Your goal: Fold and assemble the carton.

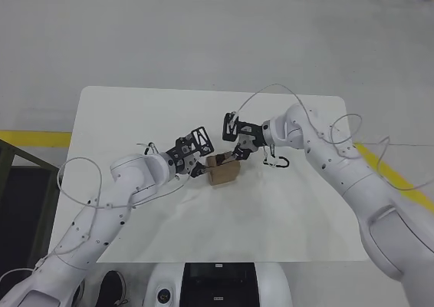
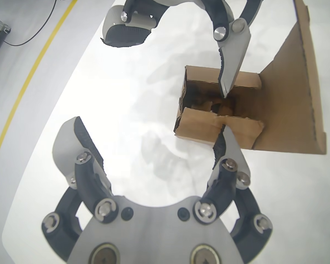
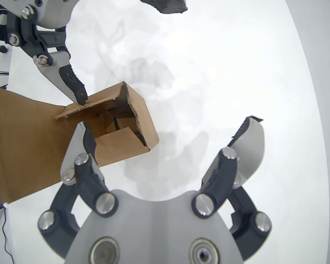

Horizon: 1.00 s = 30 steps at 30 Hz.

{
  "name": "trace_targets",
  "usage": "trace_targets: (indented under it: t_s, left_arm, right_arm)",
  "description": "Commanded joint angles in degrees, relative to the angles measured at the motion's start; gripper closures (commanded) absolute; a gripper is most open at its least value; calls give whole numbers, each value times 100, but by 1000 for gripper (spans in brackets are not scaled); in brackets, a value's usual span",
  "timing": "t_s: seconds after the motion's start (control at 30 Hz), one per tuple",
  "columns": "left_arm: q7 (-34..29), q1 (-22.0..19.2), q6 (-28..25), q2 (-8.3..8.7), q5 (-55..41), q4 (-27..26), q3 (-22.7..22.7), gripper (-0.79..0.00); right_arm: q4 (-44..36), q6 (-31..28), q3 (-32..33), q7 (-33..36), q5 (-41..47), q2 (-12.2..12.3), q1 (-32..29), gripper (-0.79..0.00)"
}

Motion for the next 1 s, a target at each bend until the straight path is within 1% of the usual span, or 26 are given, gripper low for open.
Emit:
trace_targets:
  t_s: [0.0,0.27,0.4,0.53,0.63,0.73,0.87,0.97]
  left_arm:
    - [-6,-4,-9,-7,7,26,20,-785]
    - [-3,-16,-41,-21,4,83,13,-785]
    - [-4,-2,-43,-17,-11,50,-50,-785]
    - [-13,24,-57,-14,-15,6,-97,-785]
    - [-18,51,-45,-15,-18,-43,-116,-785]
    - [-27,69,-52,-16,-9,-76,-121,-785]
    - [-13,77,-34,-23,-2,-92,-124,-785]
    - [-19,73,-8,-29,-17,-102,-132,-785]
  right_arm:
    - [74,0,-70,51,47,-24,39,-785]
    - [277,0,-237,-43,172,-96,193,-785]
    - [331,0,-252,-161,140,-69,239,-785]
    - [416,0,-192,-308,113,7,270,-785]
    - [503,0,-47,-484,152,109,288,-785]
    - [450,0,87,-751,128,271,252,-785]
    - [175,0,235,-1169,109,556,106,-785]
    - [-210,0,261,-1514,147,807,-106,-785]
